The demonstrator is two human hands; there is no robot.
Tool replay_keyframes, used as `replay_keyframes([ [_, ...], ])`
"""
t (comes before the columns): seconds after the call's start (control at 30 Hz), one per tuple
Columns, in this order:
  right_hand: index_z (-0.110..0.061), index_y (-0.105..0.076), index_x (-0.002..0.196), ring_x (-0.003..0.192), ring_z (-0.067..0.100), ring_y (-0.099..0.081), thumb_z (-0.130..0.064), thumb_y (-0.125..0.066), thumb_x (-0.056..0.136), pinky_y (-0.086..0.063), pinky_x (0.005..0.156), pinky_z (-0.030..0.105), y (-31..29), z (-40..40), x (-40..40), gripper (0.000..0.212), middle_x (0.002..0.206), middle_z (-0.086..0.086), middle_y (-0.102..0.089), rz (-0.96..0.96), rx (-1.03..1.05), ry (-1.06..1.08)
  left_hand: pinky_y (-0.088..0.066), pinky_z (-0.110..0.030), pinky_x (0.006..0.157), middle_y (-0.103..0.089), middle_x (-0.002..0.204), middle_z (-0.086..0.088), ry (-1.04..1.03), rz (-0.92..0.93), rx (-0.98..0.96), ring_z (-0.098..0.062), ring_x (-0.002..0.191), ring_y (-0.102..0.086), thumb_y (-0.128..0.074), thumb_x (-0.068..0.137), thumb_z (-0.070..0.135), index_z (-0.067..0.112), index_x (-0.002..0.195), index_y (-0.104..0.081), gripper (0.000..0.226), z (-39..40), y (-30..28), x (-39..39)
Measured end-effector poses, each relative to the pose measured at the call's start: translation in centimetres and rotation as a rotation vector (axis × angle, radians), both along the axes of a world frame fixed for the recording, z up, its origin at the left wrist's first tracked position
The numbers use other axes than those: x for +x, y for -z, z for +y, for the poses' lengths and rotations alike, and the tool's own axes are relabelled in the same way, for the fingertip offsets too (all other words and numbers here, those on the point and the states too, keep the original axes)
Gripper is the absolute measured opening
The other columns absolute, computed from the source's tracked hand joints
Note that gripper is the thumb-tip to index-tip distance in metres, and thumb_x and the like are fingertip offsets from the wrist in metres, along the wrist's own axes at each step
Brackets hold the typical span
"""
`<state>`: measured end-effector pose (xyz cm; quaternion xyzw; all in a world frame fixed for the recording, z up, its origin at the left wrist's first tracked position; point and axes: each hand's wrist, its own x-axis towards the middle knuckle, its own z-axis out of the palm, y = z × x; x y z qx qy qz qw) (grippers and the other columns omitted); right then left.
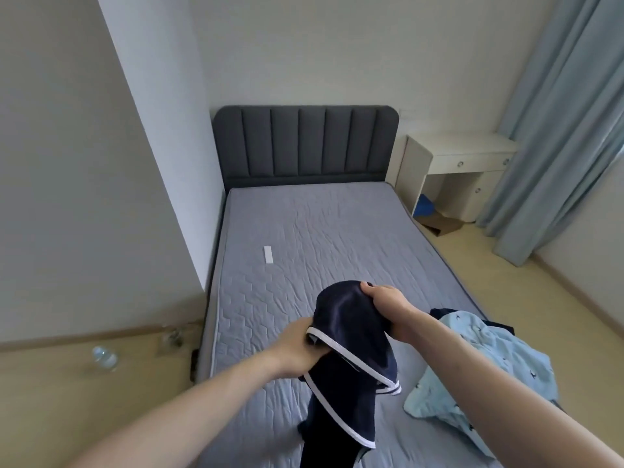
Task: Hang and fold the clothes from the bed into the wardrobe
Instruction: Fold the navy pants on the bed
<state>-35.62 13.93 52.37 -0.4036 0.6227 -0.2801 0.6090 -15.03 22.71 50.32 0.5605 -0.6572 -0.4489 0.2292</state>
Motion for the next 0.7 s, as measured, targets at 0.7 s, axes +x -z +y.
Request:
replay_keyframes([
  [0.7,-0.006,-0.073,0.107,0.079,0.028,-0.078,-0.042,-0.078,0.086,-0.062,0.07,0.036,-3.7,-0.2,-9.1,0.041,0.088,0.011,-0.08,0.295,0.053,-0.02,-0.045,-0.032,0.067,-0.064,0.07,0.008,-0.131,-0.547,-0.057,-0.021,0.074,-0.063,-0.065,0.091,0.046,0.026,0.066,-0.059,0.034,-6.3,1.0,11.9],
])
